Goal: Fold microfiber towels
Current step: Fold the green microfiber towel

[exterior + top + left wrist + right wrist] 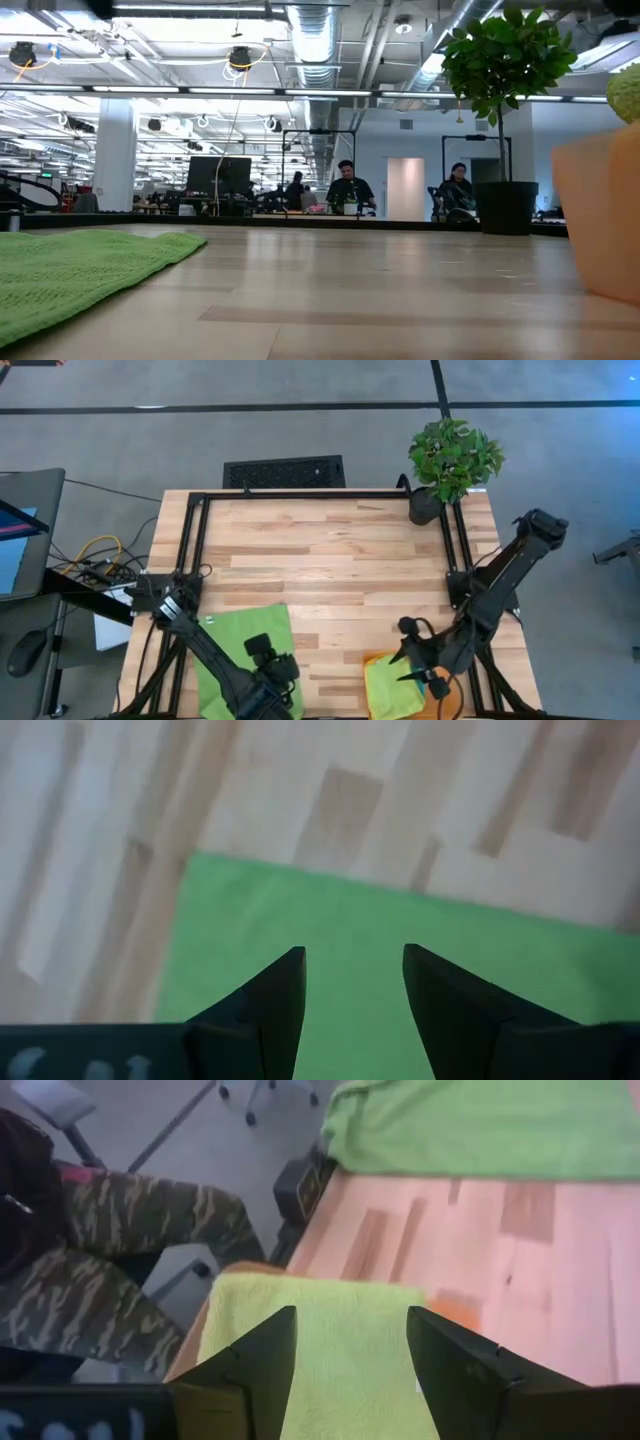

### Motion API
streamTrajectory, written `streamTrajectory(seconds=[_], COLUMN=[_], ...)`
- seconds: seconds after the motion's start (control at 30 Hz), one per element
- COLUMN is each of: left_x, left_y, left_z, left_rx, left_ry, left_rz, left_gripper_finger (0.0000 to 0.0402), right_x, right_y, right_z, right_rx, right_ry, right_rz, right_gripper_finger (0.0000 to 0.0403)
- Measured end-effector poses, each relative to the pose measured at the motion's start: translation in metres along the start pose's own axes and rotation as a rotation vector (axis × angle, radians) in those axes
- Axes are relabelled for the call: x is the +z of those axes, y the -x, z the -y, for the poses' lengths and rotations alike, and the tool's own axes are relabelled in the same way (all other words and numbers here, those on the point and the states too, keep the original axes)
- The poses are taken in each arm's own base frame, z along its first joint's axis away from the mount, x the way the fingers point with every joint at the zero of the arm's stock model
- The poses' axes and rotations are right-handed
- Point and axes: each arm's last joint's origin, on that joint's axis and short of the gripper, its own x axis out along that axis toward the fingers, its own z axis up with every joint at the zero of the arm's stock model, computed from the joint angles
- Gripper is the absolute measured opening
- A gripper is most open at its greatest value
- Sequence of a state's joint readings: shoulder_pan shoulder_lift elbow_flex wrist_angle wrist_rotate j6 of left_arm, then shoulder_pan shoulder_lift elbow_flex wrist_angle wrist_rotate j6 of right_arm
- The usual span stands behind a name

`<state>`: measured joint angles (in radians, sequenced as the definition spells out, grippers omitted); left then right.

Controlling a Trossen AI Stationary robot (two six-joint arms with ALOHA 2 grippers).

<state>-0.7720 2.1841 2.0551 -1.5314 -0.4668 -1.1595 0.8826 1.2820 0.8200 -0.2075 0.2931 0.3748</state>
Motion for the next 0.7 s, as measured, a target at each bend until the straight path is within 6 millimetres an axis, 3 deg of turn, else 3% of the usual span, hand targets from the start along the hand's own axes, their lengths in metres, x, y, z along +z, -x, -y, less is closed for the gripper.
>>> streamTrajectory(seconds=[0.17,0.43,0.53,0.7], left_x=[-0.026,-0.077,-0.092,-0.107], left_y=[0.0,0.019,0.019,-0.007], left_z=[0.016,0.052,0.053,0.043], left_rx=[-0.081,-0.282,-0.253,-0.081], left_ry=[0.053,0.001,0.021,0.073], left_rz=[-0.087,-0.031,-0.032,-0.095], left_gripper_finger=[0.0162,0.0162,0.0162,0.0162], right_x=[0.005,0.009,0.012,0.016], right_y=[0.008,0.01,0.008,0.006], right_z=[0.003,0.01,0.015,0.024], right_rx=[0.003,-0.012,-0.028,-0.056], right_ry=[0.037,0.034,0.019,-0.006], right_rz=[0.031,0.051,0.06,0.075], right_gripper_finger=[0.0216,0.0216,0.0216,0.0216])
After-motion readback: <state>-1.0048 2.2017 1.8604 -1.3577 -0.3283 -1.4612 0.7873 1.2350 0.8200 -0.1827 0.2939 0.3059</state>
